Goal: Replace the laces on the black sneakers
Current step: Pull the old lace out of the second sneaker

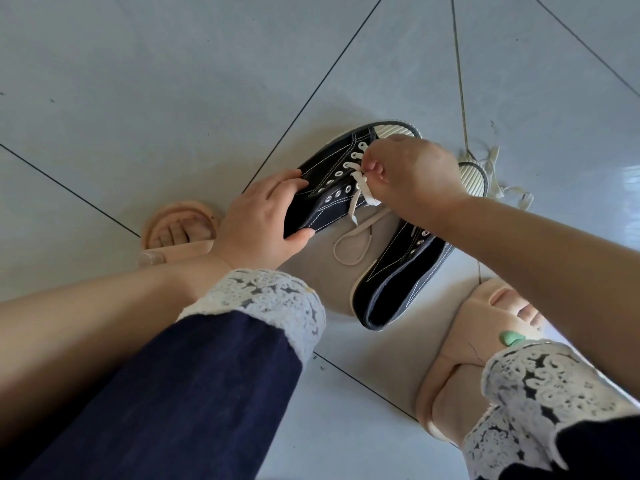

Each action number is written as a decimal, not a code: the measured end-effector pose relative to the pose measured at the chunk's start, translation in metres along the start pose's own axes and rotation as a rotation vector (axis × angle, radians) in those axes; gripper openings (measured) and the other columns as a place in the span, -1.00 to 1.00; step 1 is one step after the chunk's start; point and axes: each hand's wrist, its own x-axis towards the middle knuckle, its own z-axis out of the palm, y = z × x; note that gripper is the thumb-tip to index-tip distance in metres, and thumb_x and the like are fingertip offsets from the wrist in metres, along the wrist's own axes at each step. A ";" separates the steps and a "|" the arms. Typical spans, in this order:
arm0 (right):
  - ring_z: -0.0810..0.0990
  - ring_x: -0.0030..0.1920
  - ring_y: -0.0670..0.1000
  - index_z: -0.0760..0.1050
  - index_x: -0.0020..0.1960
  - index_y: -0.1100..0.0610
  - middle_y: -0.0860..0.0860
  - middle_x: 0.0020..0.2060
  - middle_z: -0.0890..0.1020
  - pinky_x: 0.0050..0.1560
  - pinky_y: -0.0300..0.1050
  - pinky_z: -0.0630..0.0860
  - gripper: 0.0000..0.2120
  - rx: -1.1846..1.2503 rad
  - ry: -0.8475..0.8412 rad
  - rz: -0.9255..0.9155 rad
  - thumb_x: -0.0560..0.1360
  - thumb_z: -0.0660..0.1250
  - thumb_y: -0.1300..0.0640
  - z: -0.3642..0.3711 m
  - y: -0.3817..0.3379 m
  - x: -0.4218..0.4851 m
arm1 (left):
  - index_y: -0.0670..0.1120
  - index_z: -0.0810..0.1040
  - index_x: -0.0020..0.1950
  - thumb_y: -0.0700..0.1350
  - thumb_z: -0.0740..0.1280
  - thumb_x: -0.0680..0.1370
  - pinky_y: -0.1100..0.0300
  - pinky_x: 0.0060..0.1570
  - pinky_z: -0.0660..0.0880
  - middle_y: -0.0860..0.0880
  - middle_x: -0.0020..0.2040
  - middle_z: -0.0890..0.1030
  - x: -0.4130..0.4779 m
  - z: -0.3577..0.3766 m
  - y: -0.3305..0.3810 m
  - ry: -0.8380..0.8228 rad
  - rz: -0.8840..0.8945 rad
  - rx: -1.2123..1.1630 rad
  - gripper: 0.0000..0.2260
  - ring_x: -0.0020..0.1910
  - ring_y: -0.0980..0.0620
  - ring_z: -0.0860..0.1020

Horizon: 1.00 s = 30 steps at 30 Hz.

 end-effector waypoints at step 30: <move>0.50 -0.48 -0.12 0.44 -0.07 0.16 0.05 -0.30 0.52 -0.31 -0.21 0.55 -0.85 1.252 -0.280 0.552 0.49 0.25 0.39 -0.026 0.009 0.012 | -0.19 0.47 0.22 -0.15 0.47 0.32 0.11 0.15 0.38 -0.07 0.28 0.48 -0.004 0.003 -0.003 0.023 0.001 -0.027 -0.50 0.20 -0.08 0.48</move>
